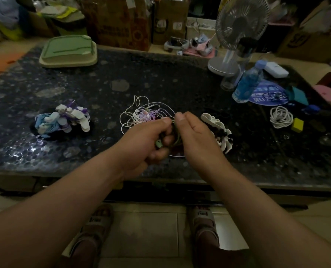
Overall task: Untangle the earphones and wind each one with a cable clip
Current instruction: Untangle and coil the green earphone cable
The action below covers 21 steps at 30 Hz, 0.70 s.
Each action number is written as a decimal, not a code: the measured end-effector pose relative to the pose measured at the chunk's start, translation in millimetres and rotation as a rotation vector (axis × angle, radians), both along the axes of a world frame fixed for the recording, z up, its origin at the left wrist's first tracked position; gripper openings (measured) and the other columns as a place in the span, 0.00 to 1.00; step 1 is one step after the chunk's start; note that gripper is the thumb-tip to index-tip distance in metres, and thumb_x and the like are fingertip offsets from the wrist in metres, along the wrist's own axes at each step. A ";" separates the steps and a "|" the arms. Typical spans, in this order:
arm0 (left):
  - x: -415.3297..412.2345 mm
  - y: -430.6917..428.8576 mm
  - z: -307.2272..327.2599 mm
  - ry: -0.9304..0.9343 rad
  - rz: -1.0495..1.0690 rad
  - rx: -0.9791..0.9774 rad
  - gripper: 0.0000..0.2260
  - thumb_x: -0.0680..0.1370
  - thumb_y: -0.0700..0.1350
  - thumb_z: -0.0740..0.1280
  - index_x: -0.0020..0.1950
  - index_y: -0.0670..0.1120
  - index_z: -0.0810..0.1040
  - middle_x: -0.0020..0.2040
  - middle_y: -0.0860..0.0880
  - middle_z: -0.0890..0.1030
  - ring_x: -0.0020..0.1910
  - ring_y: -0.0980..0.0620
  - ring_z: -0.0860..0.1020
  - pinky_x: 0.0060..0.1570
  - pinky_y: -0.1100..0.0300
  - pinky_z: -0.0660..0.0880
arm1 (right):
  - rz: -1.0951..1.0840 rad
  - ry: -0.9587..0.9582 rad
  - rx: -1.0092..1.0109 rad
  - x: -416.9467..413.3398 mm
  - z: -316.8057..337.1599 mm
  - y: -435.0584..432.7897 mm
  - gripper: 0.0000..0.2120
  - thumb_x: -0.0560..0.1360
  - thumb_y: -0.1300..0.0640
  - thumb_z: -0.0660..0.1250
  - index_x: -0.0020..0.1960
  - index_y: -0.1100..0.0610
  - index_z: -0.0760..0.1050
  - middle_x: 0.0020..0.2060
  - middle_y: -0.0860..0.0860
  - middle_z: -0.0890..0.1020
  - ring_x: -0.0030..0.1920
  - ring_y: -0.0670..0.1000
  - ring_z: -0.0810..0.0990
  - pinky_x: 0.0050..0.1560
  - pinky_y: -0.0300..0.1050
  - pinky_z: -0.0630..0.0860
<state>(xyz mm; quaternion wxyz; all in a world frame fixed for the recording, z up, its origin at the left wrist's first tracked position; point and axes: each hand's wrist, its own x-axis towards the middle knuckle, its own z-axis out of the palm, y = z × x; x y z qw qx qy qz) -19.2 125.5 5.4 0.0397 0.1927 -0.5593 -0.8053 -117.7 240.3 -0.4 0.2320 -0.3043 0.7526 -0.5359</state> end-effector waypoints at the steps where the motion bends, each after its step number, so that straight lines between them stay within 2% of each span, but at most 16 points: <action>1: -0.8 3.4 -0.9 -0.005 0.018 0.013 0.15 0.87 0.50 0.55 0.42 0.47 0.69 0.35 0.50 0.69 0.23 0.56 0.59 0.29 0.59 0.50 | -0.033 0.036 -0.006 2.1 -0.5 -2.2 0.19 0.86 0.42 0.57 0.45 0.54 0.75 0.39 0.54 0.83 0.43 0.53 0.83 0.49 0.55 0.83; 3: -2.8 10.6 -2.7 -0.010 0.057 0.016 0.15 0.87 0.49 0.56 0.42 0.47 0.70 0.35 0.49 0.71 0.23 0.55 0.60 0.30 0.58 0.50 | -0.095 0.099 -0.012 4.7 -0.2 -4.8 0.19 0.86 0.46 0.58 0.42 0.54 0.73 0.33 0.48 0.79 0.34 0.44 0.77 0.39 0.44 0.76; 5: -3.7 14.6 -2.2 -0.016 0.083 0.023 0.15 0.87 0.49 0.56 0.42 0.47 0.71 0.36 0.48 0.72 0.24 0.54 0.61 0.30 0.59 0.53 | -0.119 0.161 -0.027 4.8 -1.1 -7.4 0.19 0.87 0.48 0.58 0.40 0.55 0.71 0.30 0.46 0.75 0.33 0.43 0.73 0.37 0.45 0.71; 8: -2.7 14.4 1.1 -0.027 0.059 0.076 0.14 0.87 0.50 0.55 0.44 0.48 0.70 0.37 0.49 0.72 0.28 0.53 0.64 0.33 0.58 0.60 | -0.113 0.217 -0.062 3.9 -4.6 -8.6 0.19 0.87 0.49 0.58 0.40 0.55 0.69 0.33 0.47 0.73 0.36 0.47 0.72 0.40 0.50 0.71; 11: 0.3 11.4 6.3 -0.011 -0.001 0.183 0.15 0.87 0.51 0.54 0.42 0.49 0.68 0.36 0.51 0.70 0.30 0.54 0.63 0.36 0.57 0.60 | -0.084 0.143 -0.107 4.9 -4.5 -8.5 0.18 0.87 0.48 0.58 0.42 0.56 0.72 0.36 0.51 0.78 0.37 0.50 0.77 0.41 0.52 0.76; 14: -0.3 9.9 6.2 0.009 -0.007 0.229 0.15 0.87 0.50 0.54 0.42 0.49 0.67 0.37 0.50 0.71 0.29 0.54 0.61 0.32 0.59 0.58 | -0.109 0.079 -0.129 5.2 -1.6 -8.3 0.20 0.87 0.47 0.58 0.39 0.54 0.74 0.30 0.46 0.79 0.32 0.43 0.77 0.36 0.38 0.74; 16: -2.1 11.6 3.6 0.003 0.012 0.228 0.15 0.87 0.50 0.54 0.42 0.48 0.68 0.37 0.50 0.72 0.27 0.54 0.61 0.30 0.60 0.58 | -0.152 0.036 -0.128 6.5 -2.6 -9.5 0.23 0.87 0.45 0.57 0.37 0.53 0.75 0.27 0.45 0.78 0.30 0.43 0.77 0.34 0.36 0.73; 18: -4.6 14.1 1.2 -0.004 0.036 0.203 0.15 0.87 0.51 0.55 0.42 0.48 0.69 0.36 0.50 0.72 0.26 0.54 0.61 0.28 0.61 0.59 | -0.206 0.031 -0.112 8.3 -4.0 -12.0 0.25 0.87 0.43 0.57 0.35 0.52 0.74 0.26 0.45 0.77 0.29 0.43 0.76 0.34 0.38 0.72; 21: -7.9 20.2 -0.5 -0.022 0.105 0.149 0.15 0.87 0.51 0.55 0.44 0.47 0.70 0.34 0.50 0.72 0.25 0.54 0.61 0.26 0.62 0.59 | -0.261 0.093 -0.075 6.9 -8.9 -15.6 0.26 0.86 0.42 0.57 0.33 0.54 0.73 0.26 0.48 0.77 0.30 0.48 0.77 0.38 0.52 0.76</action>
